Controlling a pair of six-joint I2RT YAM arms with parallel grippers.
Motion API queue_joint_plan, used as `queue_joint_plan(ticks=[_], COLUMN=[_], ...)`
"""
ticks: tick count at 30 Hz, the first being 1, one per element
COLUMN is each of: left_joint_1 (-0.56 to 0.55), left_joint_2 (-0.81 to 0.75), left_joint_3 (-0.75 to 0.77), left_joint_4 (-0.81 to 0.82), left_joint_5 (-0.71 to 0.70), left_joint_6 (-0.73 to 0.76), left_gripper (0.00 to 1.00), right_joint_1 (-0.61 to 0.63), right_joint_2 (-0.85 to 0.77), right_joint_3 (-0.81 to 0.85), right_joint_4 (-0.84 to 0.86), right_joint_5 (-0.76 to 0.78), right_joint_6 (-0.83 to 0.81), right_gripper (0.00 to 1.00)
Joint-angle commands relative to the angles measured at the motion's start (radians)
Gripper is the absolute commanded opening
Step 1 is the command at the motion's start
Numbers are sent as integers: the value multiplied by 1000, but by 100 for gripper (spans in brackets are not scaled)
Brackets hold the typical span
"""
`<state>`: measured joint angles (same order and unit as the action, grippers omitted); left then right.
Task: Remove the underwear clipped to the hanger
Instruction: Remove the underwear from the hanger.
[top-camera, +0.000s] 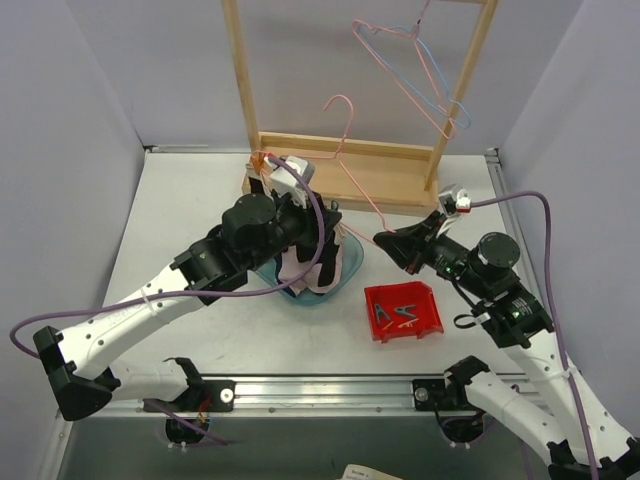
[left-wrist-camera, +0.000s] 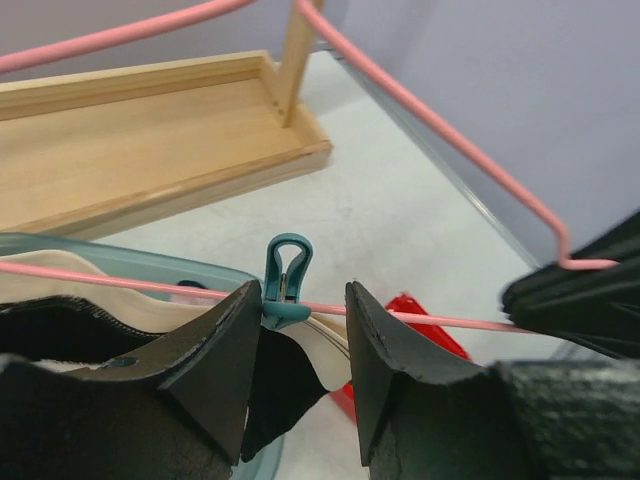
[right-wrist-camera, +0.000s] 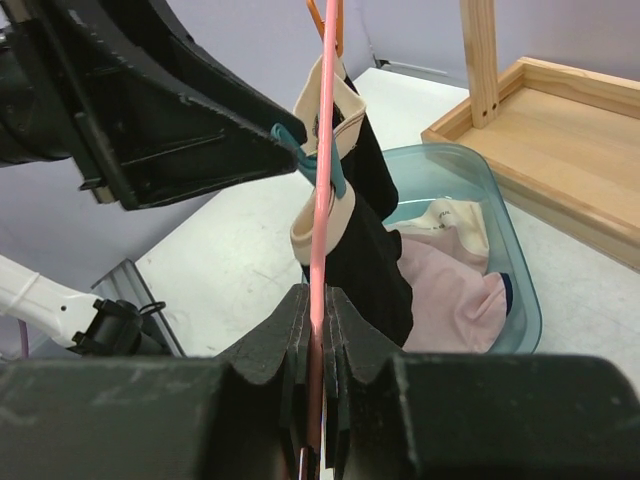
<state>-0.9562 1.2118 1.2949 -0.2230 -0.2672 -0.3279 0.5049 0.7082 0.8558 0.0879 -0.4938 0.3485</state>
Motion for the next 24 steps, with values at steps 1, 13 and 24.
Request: queue_joint_plan(ticks=[1, 13, 24], left_joint_1=[-13, -16, -16], left_joint_2=[-17, -15, -276], left_joint_3=[32, -25, -14], left_joint_4=[106, 269, 41], left_joint_5=[181, 376, -97], left_joint_6=[-85, -206, 4], left_gripper=[48, 48, 94], right_joint_1=[4, 4, 3], right_joint_2=[4, 19, -6], right_joint_3=[43, 60, 92], right_joint_4=[99, 98, 21], right_joint_5=[26, 24, 37], right_joint_6=[4, 0, -39], right_gripper=[0, 0, 0])
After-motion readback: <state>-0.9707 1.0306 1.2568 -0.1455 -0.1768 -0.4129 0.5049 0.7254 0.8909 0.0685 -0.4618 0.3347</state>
